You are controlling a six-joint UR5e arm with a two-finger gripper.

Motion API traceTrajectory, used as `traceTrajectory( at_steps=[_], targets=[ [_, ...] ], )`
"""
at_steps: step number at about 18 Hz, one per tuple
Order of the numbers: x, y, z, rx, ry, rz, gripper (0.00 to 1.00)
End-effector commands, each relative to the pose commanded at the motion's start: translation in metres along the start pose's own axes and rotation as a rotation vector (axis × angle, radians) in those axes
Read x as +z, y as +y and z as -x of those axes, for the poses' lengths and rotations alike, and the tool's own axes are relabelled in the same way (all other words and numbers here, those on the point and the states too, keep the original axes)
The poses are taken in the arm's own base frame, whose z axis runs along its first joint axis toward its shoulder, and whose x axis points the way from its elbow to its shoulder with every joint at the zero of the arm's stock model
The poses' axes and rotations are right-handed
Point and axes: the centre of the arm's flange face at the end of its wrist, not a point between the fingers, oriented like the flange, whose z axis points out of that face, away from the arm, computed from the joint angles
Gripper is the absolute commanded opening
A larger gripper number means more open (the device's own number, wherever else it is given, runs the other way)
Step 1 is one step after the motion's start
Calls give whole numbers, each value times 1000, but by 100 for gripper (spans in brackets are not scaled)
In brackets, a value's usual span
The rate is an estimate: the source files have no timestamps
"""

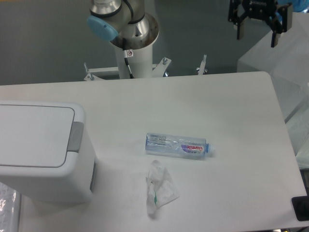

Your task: Open the trash can

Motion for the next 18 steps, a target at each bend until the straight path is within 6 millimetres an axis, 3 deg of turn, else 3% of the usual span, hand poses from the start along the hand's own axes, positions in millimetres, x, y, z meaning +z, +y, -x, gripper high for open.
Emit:
traceTrajectory(
  at_steps=[8, 11, 18],
  targets=[
    [0, -10, 3, -25, -26, -105, 100],
    [0, -27, 2, -103, -20, -187, 100],
    [2, -102, -16, -407, 67, -293, 100]
  ],
)
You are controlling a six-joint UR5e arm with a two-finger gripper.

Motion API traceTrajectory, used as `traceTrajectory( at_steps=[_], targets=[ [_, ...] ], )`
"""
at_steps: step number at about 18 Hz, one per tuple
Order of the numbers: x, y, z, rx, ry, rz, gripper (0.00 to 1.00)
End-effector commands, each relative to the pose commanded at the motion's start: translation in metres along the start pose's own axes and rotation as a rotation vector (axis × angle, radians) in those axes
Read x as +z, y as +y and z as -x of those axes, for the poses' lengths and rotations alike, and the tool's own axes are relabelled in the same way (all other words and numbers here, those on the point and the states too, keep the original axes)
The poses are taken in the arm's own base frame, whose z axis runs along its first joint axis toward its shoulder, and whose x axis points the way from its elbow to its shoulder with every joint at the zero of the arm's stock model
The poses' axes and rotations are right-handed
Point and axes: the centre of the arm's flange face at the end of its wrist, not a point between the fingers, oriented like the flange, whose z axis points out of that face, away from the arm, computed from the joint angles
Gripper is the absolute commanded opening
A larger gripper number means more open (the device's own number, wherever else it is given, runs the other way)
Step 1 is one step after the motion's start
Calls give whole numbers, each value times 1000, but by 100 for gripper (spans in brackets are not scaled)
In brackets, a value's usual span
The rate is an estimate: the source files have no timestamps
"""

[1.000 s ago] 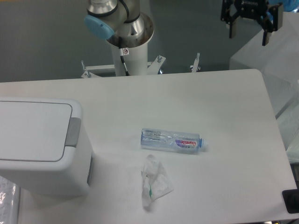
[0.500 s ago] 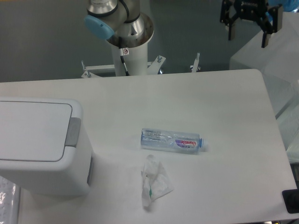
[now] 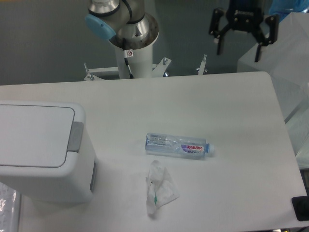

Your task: Open the trash can

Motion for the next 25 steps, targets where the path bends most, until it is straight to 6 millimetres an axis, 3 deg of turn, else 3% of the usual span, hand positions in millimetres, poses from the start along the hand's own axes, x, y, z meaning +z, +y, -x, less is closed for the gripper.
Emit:
traceTrajectory(
  at_steps=[5, 11, 19, 25],
  targets=[
    [23, -42, -38, -203, 40, -42, 100],
    [86, -108, -102, -458, 142, -79, 100],
    [137, -132, -154, -454, 242, -24, 100],
    [160, -139, -166, -493, 260, -10, 100]
  ],
)
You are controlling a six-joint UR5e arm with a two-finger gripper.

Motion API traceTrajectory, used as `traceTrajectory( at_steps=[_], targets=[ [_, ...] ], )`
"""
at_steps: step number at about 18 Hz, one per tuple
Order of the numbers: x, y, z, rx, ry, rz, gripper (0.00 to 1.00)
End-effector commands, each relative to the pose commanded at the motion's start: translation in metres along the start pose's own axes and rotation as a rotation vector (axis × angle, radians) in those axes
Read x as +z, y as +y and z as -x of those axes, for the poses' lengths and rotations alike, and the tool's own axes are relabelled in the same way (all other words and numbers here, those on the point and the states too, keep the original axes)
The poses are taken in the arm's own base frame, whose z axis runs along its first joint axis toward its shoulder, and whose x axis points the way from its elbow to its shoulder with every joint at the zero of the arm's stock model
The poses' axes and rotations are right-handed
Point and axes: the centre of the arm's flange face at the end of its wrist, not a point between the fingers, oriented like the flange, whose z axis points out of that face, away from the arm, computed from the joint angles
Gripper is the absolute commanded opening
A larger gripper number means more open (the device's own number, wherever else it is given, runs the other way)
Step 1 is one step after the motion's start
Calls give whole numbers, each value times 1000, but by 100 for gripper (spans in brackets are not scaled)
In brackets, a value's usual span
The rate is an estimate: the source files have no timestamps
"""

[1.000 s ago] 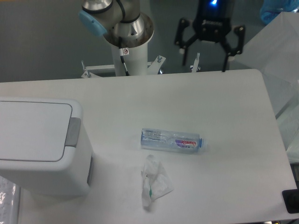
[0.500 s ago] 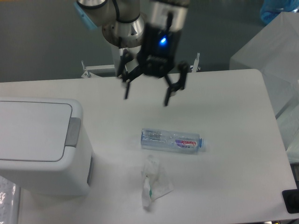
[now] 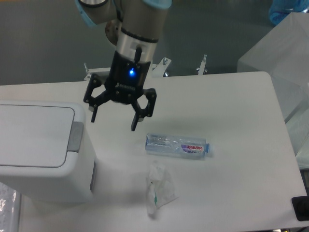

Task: Open the trash can
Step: 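Move the open gripper down toward the white trash bin's lid, then push the bin lid's edge with the gripper to flip it open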

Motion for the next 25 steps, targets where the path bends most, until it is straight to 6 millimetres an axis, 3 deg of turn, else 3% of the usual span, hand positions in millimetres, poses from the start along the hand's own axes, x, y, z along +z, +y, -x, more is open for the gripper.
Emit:
traceTrajectory(
  at_steps=[9, 25],
  targets=[
    [21, 3, -7, 0, 15, 33, 100],
    [33, 5, -3, -2, 19, 50, 100]
  ],
)
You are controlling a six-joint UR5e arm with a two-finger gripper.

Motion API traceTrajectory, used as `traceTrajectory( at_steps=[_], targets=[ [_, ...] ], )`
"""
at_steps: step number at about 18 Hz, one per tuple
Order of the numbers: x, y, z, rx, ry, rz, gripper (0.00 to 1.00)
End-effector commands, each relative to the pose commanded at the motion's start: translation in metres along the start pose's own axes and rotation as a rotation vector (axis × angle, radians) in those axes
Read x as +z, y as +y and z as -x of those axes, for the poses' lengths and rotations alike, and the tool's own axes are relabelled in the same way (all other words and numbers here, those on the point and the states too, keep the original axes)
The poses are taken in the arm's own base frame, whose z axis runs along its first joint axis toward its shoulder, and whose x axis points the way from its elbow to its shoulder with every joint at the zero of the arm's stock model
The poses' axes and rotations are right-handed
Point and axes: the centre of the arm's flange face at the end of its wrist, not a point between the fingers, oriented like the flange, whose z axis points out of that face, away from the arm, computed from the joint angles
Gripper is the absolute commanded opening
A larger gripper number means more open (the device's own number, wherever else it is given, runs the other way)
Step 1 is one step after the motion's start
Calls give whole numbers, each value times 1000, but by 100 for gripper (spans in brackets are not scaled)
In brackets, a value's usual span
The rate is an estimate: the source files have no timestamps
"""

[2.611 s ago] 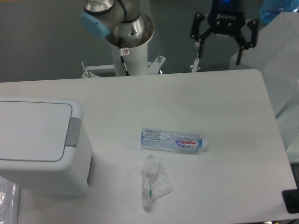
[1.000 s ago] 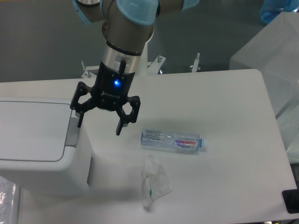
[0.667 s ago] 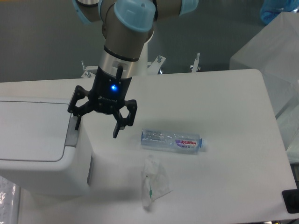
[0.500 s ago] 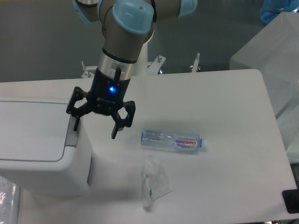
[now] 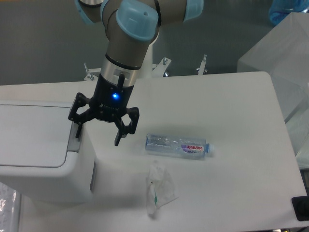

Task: Open the trash can
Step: 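Push the bin lid's edge with the gripper to flip it open, then lift the gripper away from the open bin toward the water bottle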

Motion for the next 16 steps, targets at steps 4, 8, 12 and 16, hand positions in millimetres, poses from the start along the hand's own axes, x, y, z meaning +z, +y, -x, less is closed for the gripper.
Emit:
traceTrajectory(
  at_steps=[4, 8, 12, 16],
  targets=[
    [2, 0, 1, 2, 1, 3, 100],
    [2, 0, 1, 5, -2, -9, 100],
    [3, -1, 2, 7, -2, -10, 100],
    [-18, -17, -2, 38, -18, -58, 100]
  ],
)
